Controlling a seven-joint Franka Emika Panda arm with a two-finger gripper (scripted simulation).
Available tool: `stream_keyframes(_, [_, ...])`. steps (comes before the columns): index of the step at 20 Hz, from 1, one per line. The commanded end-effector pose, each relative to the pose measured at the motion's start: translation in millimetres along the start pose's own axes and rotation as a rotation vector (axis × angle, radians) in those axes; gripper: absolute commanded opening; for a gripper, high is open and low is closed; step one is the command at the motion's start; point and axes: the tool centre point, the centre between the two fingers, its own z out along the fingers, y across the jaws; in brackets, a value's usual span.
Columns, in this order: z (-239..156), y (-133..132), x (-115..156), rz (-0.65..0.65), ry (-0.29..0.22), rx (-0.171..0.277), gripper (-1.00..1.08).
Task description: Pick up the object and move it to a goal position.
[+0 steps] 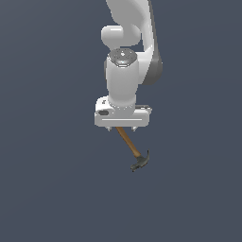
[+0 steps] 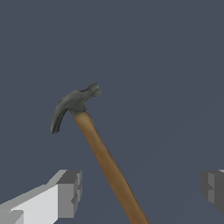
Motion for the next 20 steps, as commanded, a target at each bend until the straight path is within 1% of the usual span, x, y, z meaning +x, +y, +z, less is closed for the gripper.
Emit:
stream_keyframes(1, [0, 0, 0, 0.000, 0.000, 0.000, 1.00])
stream_keyframes(9, [5, -7, -1, -0.016, -0.005, 0.027, 1.00])
stream_keyframes(15, [7, -8, -2, -0.022, -0.006, 0.026, 1.00])
stream_keyframes(20, [24, -13, -8, -0.067, -0.011, 0.021, 1.00])
